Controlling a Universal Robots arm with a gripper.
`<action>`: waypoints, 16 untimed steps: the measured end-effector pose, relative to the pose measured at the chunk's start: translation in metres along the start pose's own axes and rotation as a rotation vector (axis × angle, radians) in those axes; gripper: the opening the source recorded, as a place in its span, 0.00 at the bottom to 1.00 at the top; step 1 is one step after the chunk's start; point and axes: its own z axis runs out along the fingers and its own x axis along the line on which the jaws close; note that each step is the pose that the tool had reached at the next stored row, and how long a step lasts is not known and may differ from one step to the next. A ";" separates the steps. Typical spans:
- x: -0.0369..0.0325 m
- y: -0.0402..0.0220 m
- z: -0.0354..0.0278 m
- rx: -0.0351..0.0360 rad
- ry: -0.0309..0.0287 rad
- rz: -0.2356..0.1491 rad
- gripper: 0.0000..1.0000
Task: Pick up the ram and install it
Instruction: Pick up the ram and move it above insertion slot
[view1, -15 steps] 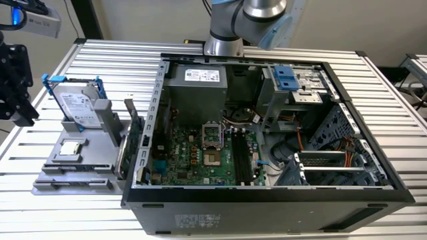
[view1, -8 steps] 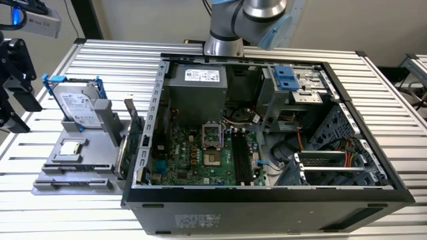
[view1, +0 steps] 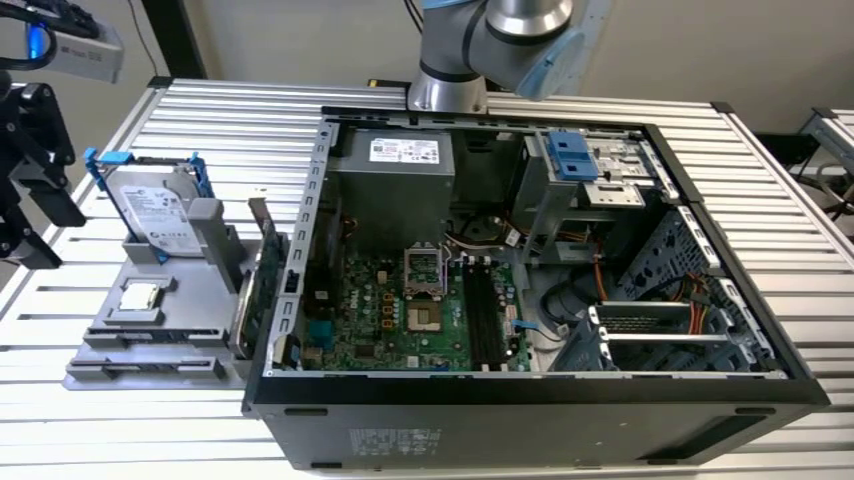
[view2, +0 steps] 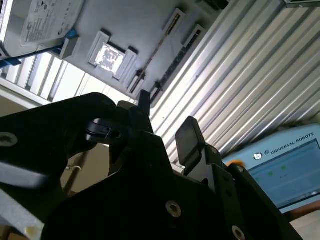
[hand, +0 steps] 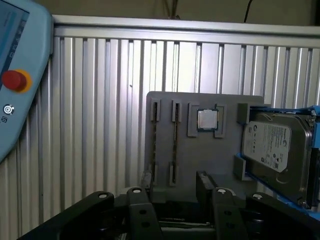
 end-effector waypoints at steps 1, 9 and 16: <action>-0.0005 0.0001 0.0014 0.0002 0.0004 0.003 1.00; -0.0017 0.0051 0.0095 0.0075 0.0010 0.007 1.00; -0.0017 0.0087 0.0207 0.0245 0.0017 0.006 1.00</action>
